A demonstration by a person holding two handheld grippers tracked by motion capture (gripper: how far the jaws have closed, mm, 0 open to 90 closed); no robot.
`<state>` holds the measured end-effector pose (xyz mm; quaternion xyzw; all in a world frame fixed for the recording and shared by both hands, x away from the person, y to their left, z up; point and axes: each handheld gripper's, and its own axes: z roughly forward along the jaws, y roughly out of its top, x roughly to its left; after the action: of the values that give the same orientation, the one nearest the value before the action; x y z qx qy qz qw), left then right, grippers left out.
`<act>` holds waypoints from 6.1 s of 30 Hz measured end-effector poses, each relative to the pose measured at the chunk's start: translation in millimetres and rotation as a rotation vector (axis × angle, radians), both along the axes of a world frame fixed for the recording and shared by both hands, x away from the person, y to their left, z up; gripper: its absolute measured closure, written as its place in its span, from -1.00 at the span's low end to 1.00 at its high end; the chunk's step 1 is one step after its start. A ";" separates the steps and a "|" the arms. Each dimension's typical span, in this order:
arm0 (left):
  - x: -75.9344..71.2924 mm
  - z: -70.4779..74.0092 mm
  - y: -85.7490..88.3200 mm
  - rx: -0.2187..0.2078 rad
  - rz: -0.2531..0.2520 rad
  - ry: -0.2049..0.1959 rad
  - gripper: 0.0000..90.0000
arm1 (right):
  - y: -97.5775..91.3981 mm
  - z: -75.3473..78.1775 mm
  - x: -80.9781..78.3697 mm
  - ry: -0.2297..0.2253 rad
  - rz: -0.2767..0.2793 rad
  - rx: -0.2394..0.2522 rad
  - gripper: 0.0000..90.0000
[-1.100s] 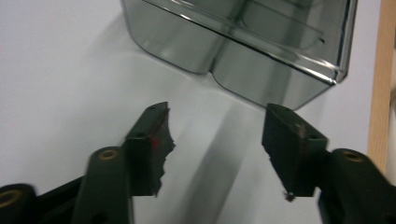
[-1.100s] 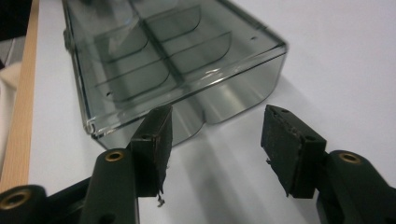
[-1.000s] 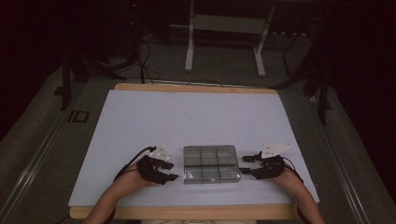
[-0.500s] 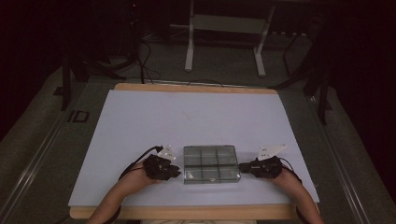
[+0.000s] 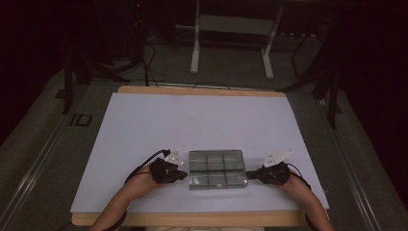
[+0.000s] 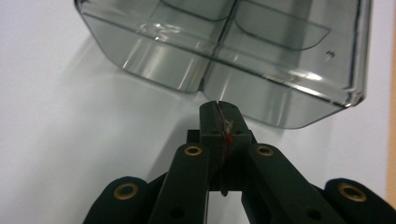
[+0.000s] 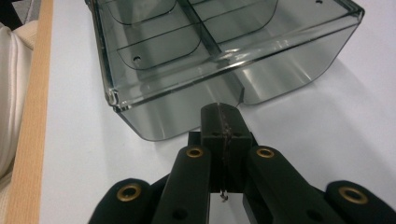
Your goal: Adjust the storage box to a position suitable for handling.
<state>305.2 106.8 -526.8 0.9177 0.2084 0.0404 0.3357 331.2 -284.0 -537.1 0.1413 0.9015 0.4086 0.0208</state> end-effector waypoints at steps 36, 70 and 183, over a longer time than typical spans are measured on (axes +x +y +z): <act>-8.4 14.0 0.3 -0.032 -0.011 -0.003 1.00 | -4.3 6.8 -9.4 0.001 0.004 0.051 1.00; -11.1 30.6 -1.1 -0.041 0.013 -0.063 0.79 | -0.4 23.0 -10.8 -0.034 0.008 0.083 0.88; 56.0 22.5 -12.3 -0.271 0.388 -0.168 0.61 | 37.3 28.6 38.1 -0.140 -0.497 0.220 0.59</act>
<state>361.1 94.5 -504.3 0.8007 0.3555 0.1519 0.4576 369.3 -246.7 -508.5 0.3310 0.7857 0.4951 0.1674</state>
